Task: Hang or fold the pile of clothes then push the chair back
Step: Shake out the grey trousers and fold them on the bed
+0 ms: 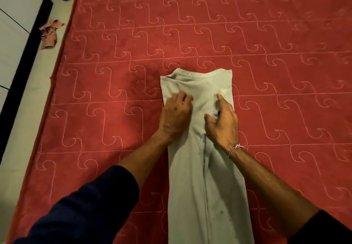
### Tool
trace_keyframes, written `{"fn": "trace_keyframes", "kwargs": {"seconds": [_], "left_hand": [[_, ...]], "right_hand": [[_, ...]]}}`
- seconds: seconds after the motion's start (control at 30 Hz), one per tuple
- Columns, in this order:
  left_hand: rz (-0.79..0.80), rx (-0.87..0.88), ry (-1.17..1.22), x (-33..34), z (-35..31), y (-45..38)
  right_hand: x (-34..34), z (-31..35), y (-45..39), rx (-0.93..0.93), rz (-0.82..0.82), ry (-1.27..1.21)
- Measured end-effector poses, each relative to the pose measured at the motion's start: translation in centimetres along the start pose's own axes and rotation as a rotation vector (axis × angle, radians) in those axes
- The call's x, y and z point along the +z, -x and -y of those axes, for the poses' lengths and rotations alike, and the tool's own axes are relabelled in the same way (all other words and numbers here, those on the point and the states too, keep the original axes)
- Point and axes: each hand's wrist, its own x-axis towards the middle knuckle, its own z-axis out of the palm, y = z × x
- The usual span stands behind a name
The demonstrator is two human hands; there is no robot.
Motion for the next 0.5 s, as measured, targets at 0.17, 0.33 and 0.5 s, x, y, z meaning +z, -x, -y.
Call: {"fn": "trace_keyframes", "kwargs": {"seconds": [0.17,0.33,0.5], "left_hand": [[0.189,-0.471,0.661,-1.5,-0.3,-1.1],[0.38,-1.084,1.295,-5.6,-0.1,-4.7],[0.226,-1.079,1.058,-4.0,1.4,-4.2]], "right_hand": [[0.9,2.6,0.4,-0.214,-0.092,0.019],[3.1,4.6,2.1,-0.499,0.141,0.258],[3.4,3.4,4.0,-0.443,0.162,0.265]]}}
